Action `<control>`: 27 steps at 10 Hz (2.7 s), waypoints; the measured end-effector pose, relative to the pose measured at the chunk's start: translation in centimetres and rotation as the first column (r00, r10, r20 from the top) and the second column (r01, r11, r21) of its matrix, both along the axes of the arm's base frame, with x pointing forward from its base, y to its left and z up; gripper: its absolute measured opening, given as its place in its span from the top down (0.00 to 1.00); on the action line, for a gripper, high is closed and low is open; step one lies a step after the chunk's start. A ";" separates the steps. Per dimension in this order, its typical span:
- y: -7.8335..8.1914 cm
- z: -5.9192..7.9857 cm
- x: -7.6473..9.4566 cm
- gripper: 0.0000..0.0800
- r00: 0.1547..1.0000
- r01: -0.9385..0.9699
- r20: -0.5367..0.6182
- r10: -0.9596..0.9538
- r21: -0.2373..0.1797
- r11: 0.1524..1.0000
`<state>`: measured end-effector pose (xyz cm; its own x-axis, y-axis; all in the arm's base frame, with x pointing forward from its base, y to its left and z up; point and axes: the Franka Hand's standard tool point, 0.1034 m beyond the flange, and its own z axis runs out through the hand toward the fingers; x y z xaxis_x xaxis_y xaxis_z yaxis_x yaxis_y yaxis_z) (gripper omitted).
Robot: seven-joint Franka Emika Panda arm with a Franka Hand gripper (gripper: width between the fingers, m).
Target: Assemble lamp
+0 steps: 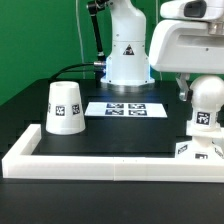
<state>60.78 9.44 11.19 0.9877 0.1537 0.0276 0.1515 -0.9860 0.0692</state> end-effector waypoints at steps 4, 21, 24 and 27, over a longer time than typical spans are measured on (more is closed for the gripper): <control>-0.4 0.2 0.1 0.28 0.988 0.156 0.013 -0.156 0.004 0.988; -2.4 2.8 -5.6 0.13 1.000 0.027 -0.011 -0.027 0.027 0.999; -6.7 5.4 -5.4 0.13 0.999 -0.032 0.009 0.032 0.057 0.998; -11.3 4.8 -7.6 0.13 1.000 -0.016 0.011 0.015 0.053 0.998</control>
Offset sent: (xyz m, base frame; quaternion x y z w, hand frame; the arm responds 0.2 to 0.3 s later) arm 0.0000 0.0000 0.0000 0.0000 0.0000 0.0650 0.9979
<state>53.21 -1.81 16.02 0.9849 0.1670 0.0465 0.1662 -0.9859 0.0190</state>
